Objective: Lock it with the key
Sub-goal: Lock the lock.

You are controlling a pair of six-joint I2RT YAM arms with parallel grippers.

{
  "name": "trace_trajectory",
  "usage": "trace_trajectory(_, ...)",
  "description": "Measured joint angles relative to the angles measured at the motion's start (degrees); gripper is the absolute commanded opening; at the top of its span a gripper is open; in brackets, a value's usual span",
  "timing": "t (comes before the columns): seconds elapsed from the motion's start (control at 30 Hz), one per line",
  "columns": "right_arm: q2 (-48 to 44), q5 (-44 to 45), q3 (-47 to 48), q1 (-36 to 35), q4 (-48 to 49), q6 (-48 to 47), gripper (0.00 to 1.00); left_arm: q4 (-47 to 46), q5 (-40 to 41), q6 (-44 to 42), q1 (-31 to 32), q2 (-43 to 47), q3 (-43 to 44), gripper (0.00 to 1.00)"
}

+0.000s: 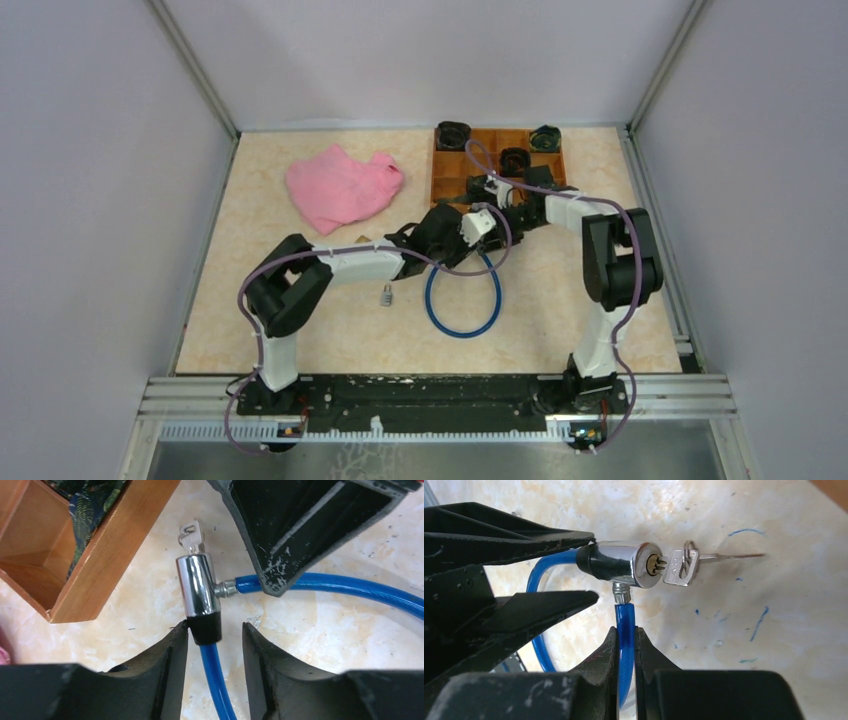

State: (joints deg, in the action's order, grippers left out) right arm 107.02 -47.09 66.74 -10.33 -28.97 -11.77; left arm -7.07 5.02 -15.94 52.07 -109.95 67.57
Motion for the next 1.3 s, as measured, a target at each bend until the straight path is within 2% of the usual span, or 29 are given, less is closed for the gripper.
trace_trajectory(0.37,0.0,2.6,0.0,0.5,2.2,-1.6,0.0,1.3,-9.4,4.1,-4.2,0.0,0.0,0.71)
trace_trajectory(0.53,0.0,2.6,0.0,0.5,2.7,-1.7,0.0,2.3,-15.5,7.1,-9.0,0.0,-0.1,0.76)
trace_trajectory(0.77,-0.2,1.8,-0.7,0.5,3.6,-1.7,0.0,1.9,-25.7,11.7,-14.5,0.0,-1.2,0.74)
trace_trajectory(0.97,-2.4,0.1,-2.3,0.5,4.1,-2.2,0.0,1.8,-33.2,15.5,-15.1,-3.1,1.6,0.7)
trace_trajectory(1.2,-5.7,-2.1,-2.6,0.5,4.9,-3.2,0.0,2.2,-38.5,18.9,-15.1,-7.4,4.7,0.56)
trace_trajectory(1.3,-6.2,-2.6,-2.6,0.5,5.1,-3.5,0.0,2.2,-39.8,19.5,-15.1,-7.5,4.9,0.56)
